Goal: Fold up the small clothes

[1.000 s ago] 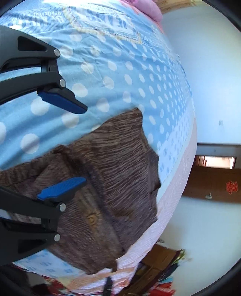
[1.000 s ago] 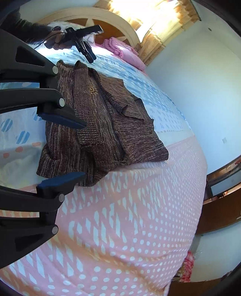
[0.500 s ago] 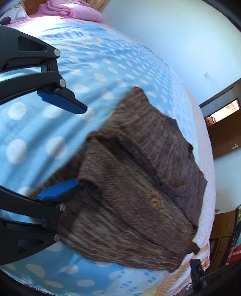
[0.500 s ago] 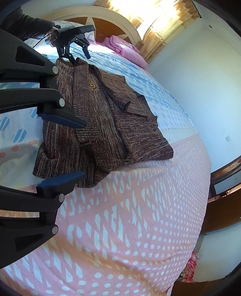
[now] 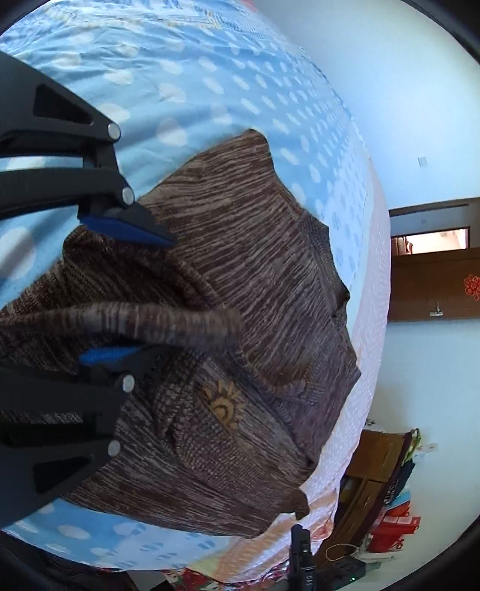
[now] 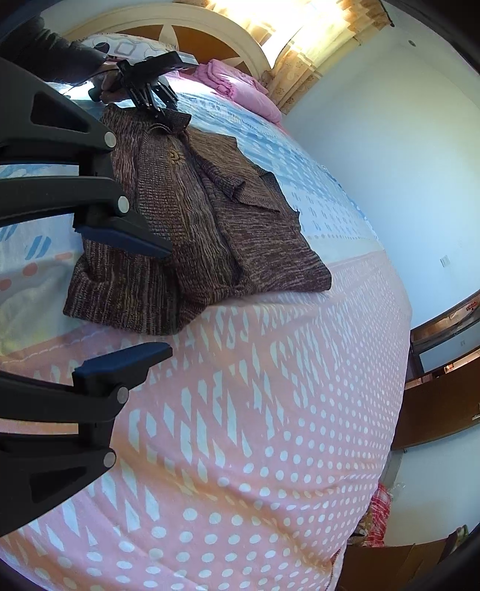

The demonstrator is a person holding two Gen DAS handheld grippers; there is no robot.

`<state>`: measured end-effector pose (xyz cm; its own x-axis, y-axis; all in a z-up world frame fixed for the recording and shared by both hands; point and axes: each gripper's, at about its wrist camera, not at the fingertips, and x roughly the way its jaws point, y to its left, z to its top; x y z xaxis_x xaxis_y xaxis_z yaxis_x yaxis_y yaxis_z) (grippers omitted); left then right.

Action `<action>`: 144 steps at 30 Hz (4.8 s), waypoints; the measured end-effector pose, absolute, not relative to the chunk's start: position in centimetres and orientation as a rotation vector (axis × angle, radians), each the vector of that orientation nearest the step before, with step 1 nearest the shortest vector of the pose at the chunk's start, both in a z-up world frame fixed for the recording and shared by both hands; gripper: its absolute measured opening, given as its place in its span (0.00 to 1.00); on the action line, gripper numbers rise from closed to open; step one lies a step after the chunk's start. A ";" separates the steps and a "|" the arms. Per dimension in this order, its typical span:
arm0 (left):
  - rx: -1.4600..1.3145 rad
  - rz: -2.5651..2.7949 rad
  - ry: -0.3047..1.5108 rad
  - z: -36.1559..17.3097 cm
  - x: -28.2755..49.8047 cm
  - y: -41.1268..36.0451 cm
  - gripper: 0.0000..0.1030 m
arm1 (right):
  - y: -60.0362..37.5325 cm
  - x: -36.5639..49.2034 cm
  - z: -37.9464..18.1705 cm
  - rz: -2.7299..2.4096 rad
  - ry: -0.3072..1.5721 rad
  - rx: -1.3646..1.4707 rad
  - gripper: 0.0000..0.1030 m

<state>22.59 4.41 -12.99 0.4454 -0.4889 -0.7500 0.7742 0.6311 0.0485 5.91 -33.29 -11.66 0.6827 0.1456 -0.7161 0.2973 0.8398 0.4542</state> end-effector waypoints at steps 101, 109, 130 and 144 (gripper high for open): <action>0.006 -0.665 0.758 -10.4 21.1 6.8 0.06 | -26.8 10.2 -6.8 0.141 0.769 -0.024 0.08; -0.103 -0.587 0.687 -6.4 24.5 8.3 0.06 | -25.6 16.3 -3.2 0.083 0.662 -0.049 0.08; -0.171 -0.384 0.882 -14.4 36.9 6.9 0.19 | -33.3 33.3 -14.2 -0.130 0.794 0.255 0.50; -0.216 -0.416 0.845 -12.3 25.3 13.2 0.74 | -33.7 13.8 -11.0 -0.134 0.749 0.413 0.51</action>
